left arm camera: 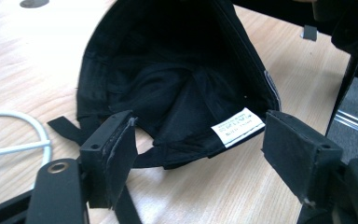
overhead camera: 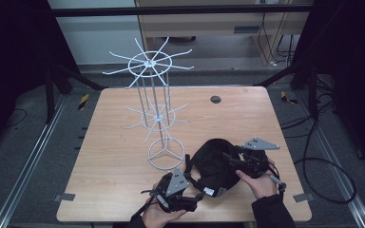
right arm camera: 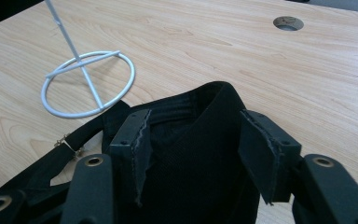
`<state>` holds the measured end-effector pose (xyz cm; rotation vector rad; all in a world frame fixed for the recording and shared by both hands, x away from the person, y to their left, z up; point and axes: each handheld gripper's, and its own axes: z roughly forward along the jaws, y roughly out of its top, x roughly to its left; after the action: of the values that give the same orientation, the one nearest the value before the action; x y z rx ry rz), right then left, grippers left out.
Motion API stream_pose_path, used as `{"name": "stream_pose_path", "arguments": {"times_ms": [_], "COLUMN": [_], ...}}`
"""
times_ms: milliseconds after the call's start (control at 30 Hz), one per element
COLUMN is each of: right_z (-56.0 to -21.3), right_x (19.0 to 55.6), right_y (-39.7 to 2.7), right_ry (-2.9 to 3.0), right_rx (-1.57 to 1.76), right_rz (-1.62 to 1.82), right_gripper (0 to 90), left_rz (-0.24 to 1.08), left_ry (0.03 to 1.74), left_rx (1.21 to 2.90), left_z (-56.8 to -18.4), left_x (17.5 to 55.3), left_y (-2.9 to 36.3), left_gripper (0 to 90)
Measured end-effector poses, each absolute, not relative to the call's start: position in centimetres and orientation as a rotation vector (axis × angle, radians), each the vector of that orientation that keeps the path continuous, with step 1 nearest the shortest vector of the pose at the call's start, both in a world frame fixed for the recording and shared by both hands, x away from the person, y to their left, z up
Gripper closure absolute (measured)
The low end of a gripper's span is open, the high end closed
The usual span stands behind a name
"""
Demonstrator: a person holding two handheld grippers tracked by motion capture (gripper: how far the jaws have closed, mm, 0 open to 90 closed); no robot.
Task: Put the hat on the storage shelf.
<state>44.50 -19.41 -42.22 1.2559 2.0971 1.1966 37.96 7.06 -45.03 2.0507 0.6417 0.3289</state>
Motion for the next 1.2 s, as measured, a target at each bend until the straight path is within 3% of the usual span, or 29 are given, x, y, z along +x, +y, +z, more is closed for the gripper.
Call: {"name": "stream_pose_path", "arguments": {"times_ms": [567,867,933,1200], "right_z": [-42.2,-42.3,-42.2,-41.8], "right_x": [44.7,44.8,44.8,44.5], "right_y": [-19.8,-19.9,-20.1,-20.3], "right_ry": [2.089,2.080,2.078,2.079], "right_rx": [1.275,1.275,1.274,1.244], "right_rz": [1.210,1.217,1.218,1.252], "right_gripper": [45.2,45.2,45.1,43.5], "left_rz": [0.345,0.305,0.279,0.233], "left_ry": [0.549,0.510,0.507,0.503], "left_rx": [2.150,2.188,2.192,2.186], "left_z": [-47.2,-47.9,-47.9,-47.4], "left_x": [38.3,38.7,38.8,39.1], "left_y": [3.6,2.8,2.8,3.2], "left_gripper": [26.5,44.9,53.1,71.7]}}
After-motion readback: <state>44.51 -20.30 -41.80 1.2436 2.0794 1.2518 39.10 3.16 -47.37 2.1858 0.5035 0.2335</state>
